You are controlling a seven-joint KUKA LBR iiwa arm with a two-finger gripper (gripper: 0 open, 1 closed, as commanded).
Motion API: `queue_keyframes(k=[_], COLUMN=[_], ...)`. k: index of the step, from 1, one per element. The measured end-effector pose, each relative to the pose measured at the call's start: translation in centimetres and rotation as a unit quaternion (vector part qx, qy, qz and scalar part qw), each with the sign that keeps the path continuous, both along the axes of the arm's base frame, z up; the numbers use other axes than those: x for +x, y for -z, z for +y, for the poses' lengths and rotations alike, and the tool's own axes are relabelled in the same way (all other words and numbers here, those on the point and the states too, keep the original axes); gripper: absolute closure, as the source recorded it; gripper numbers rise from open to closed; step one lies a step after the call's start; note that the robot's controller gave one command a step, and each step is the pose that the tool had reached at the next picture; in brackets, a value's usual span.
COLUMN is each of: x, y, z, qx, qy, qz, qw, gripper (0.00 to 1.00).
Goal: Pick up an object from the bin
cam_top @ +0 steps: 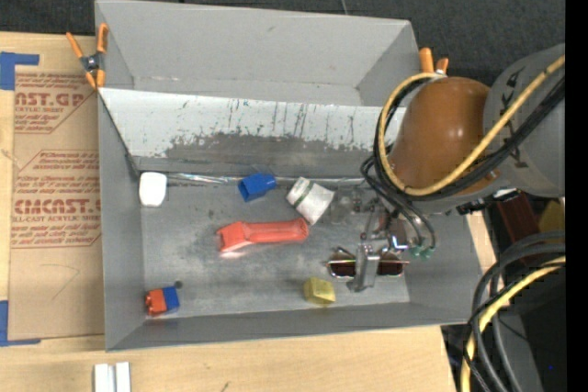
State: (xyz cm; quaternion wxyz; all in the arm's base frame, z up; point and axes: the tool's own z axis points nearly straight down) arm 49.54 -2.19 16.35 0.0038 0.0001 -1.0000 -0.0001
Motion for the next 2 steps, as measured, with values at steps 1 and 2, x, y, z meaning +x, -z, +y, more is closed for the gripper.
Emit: queue_keyframes(k=[1, 2], x=[0.2, -0.1], y=[-0.4, 6.4], z=[0.0, -5.4], qx=[0.0, -0.001], qy=[0.0, 0.008], qz=[-0.0038, -0.004], qw=[1.0, 1.0], gripper=[0.0, 0.0])
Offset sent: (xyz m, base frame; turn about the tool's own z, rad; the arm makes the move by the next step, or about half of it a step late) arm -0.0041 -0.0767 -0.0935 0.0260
